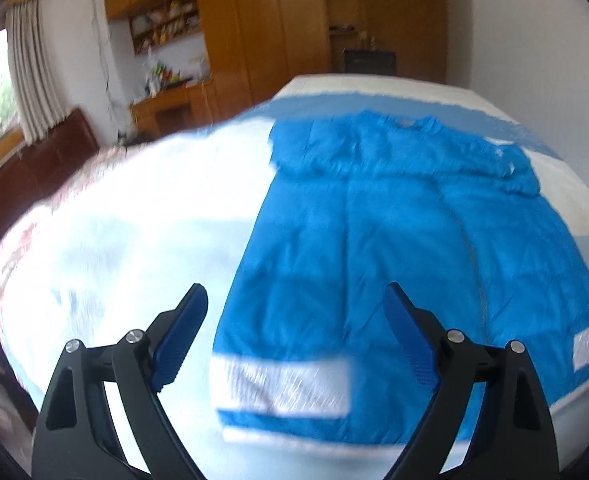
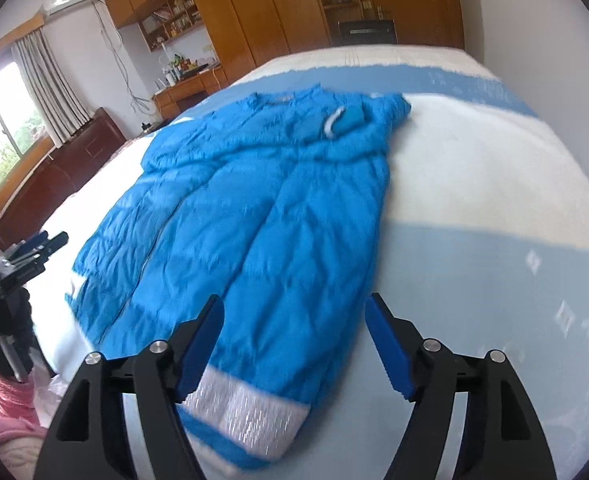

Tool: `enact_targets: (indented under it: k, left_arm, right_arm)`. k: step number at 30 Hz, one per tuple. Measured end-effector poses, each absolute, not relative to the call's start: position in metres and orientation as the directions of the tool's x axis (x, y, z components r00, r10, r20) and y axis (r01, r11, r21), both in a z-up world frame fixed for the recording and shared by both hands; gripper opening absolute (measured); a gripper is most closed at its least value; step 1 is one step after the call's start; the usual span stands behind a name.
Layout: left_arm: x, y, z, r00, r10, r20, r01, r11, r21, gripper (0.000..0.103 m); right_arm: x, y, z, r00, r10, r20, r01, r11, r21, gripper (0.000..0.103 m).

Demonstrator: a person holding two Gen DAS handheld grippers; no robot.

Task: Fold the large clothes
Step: 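Move both tools to the white-banded hem of the jacket, then grasp the hem band with the left tool while the right tool grasps it too, lift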

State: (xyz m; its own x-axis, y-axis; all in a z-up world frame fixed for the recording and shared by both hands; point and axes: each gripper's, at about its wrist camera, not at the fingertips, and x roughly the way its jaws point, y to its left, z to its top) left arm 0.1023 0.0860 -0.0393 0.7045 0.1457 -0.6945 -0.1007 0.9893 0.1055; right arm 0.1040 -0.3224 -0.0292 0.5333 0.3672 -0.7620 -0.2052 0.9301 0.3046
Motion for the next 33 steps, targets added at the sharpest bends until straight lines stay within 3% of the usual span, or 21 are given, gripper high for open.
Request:
enact_targets:
  k: [6,12,24,27,29,32,33]
  left_arm:
    - [0.087,0.113,-0.065,0.641,0.129,-0.757,-0.160,0.987,0.033,0.089]
    - [0.086,0.127,-0.079,0.608,0.029,-0.793,-0.147,0.986,-0.077,0.089]
    - [0.089,0.142,-0.102,0.574,-0.039,-0.818,-0.173,0.971,-0.167,0.086]
    - [0.090,0.143,-0.101,0.571,-0.086,-0.816,-0.163,0.963,-0.216,0.076]
    - [0.090,0.144,-0.101,0.572,-0.091,-0.815,-0.167,0.960,-0.224,0.071]
    - [0.090,0.145,-0.101,0.576,-0.089,-0.813,-0.168,0.960,-0.225,0.054]
    - [0.090,0.145,-0.101,0.577,-0.087,-0.812,-0.169,0.960,-0.223,0.043]
  right_arm:
    - [0.084,-0.331,-0.052,0.467,0.395,-0.791,-0.162,0.918,0.363,0.076]
    - [0.073,-0.329,-0.066,0.418,0.440,-0.795,-0.154,0.897,0.415,0.077]
    - [0.061,-0.317,-0.072,0.397,0.461,-0.794,-0.179,0.887,0.426,0.078]
    - [0.061,-0.314,-0.073,0.391,0.480,-0.785,-0.185,0.877,0.444,0.069]
    - [0.064,-0.314,-0.075,0.380,0.506,-0.774,-0.182,0.861,0.474,0.057]
    - [0.068,-0.315,-0.078,0.379,0.517,-0.768,-0.166,0.854,0.493,0.038]
    - [0.069,-0.316,-0.079,0.375,0.529,-0.761,-0.162,0.846,0.508,0.036]
